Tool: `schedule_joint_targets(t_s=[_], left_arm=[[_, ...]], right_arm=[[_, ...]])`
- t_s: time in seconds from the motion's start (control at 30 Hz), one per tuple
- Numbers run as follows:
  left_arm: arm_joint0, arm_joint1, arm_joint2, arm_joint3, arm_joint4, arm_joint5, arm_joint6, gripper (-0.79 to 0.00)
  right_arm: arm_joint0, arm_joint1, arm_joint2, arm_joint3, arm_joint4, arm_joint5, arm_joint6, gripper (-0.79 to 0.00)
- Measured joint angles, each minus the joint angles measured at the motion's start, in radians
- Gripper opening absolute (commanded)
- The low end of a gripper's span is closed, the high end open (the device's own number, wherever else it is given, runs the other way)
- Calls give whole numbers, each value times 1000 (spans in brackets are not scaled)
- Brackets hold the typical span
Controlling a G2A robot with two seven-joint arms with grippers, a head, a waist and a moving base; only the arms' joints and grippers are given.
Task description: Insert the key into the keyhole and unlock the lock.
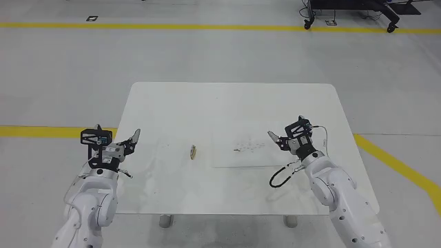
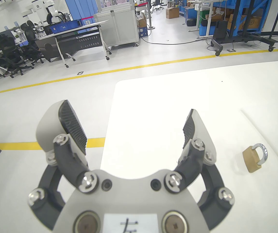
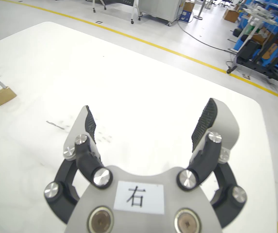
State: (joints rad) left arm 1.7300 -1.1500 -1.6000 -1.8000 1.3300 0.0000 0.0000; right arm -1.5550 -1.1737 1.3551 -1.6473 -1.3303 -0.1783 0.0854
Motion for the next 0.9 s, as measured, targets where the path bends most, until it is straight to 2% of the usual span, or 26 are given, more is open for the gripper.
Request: schedule_joint_targets(t_s=[0.5, 0.57, 0.7, 0.77, 0.9], left_arm=[[0, 0, 0, 0, 0, 0, 0, 0], [0, 0, 0, 0, 0, 0, 0, 0], [0, 0, 0, 0, 0, 0, 0, 0], [0, 0, 0, 0, 0, 0, 0, 0], [0, 0, 0, 0, 0, 0, 0, 0]], right_arm=[[25, -4, -30, 39, 5, -18, 27, 0], [63, -8, -54, 104, 51, -80, 39, 0], [180, -14, -103, 282, 157, -333, -11, 0], [230, -15, -121, 353, 162, -431, -18, 0], [348, -15, -178, 476, 134, -692, -40, -6]])
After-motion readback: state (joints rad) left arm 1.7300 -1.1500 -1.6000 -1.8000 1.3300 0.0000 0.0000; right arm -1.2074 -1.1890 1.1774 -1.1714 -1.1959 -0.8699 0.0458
